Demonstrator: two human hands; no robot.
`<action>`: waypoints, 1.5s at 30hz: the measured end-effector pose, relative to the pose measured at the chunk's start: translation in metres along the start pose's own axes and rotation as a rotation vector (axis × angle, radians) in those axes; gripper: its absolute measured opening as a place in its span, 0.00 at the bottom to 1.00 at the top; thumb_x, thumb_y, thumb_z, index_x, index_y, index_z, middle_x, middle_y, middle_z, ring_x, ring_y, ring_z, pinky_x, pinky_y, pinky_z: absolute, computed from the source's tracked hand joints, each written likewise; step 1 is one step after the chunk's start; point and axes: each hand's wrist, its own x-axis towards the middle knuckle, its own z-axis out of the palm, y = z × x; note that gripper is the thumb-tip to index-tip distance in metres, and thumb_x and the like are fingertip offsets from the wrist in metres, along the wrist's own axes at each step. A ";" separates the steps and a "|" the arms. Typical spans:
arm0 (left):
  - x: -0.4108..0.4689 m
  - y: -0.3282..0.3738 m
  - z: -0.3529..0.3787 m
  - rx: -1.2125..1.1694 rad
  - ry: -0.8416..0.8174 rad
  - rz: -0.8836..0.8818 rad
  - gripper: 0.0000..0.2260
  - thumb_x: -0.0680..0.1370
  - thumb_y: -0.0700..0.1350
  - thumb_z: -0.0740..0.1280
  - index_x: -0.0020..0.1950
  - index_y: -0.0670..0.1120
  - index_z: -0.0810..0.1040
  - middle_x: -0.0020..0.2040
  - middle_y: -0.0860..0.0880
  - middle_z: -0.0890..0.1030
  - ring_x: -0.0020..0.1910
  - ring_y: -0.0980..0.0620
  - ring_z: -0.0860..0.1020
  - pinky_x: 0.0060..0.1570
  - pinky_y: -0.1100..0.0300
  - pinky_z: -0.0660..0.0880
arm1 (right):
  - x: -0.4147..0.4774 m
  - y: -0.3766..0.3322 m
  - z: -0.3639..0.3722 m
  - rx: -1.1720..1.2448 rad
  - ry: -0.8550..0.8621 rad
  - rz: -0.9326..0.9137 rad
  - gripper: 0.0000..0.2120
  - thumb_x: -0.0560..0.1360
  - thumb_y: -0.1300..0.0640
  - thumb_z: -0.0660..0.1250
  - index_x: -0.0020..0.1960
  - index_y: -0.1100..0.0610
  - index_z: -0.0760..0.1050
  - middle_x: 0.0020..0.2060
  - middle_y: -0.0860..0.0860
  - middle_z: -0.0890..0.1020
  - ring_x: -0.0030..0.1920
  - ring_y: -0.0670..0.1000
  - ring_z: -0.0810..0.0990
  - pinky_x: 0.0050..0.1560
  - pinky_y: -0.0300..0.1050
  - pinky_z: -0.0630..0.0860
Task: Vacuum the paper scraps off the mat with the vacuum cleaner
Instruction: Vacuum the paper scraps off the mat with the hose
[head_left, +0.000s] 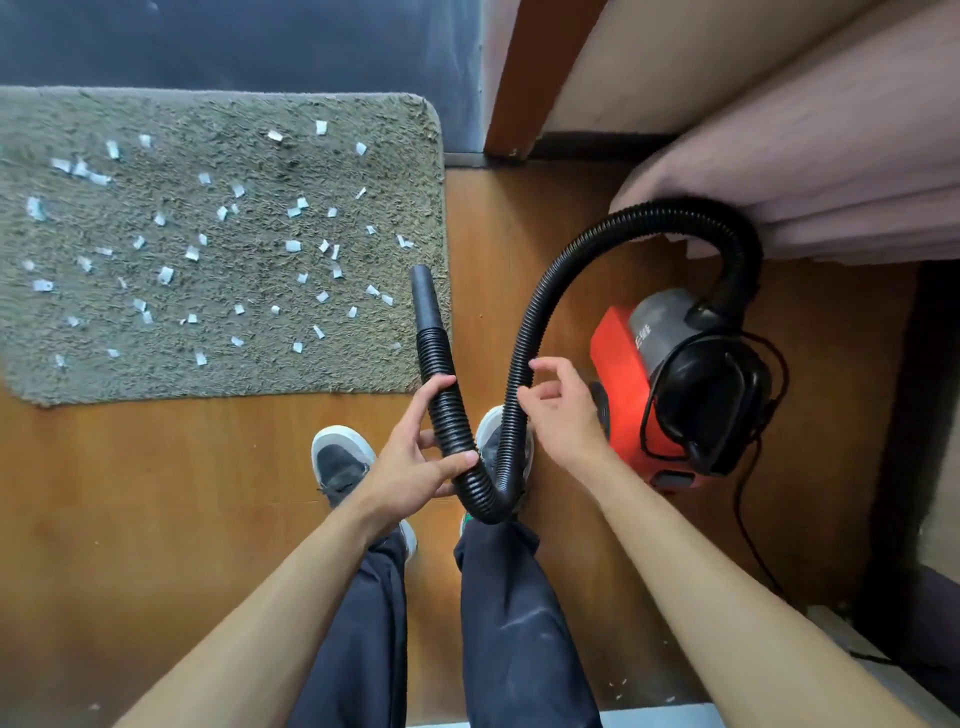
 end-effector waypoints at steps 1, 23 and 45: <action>-0.002 -0.001 -0.001 -0.008 -0.007 0.005 0.34 0.76 0.30 0.69 0.65 0.68 0.68 0.48 0.40 0.77 0.44 0.47 0.81 0.43 0.49 0.84 | 0.009 -0.019 0.008 -0.045 -0.106 -0.063 0.16 0.77 0.55 0.66 0.63 0.45 0.70 0.43 0.49 0.77 0.41 0.50 0.78 0.48 0.48 0.76; -0.036 -0.060 -0.023 -0.278 -0.036 0.068 0.36 0.75 0.29 0.70 0.71 0.64 0.67 0.58 0.40 0.80 0.47 0.45 0.83 0.49 0.52 0.80 | 0.037 -0.054 0.086 -0.030 -0.704 0.205 0.32 0.74 0.62 0.72 0.72 0.41 0.66 0.54 0.57 0.83 0.43 0.53 0.85 0.53 0.57 0.81; -0.019 -0.090 -0.064 -0.370 -0.044 -0.096 0.37 0.75 0.33 0.72 0.71 0.68 0.66 0.54 0.43 0.83 0.51 0.44 0.84 0.44 0.47 0.81 | 0.038 -0.007 0.145 0.053 -0.580 0.192 0.21 0.77 0.61 0.70 0.67 0.48 0.73 0.54 0.56 0.80 0.44 0.53 0.81 0.39 0.47 0.80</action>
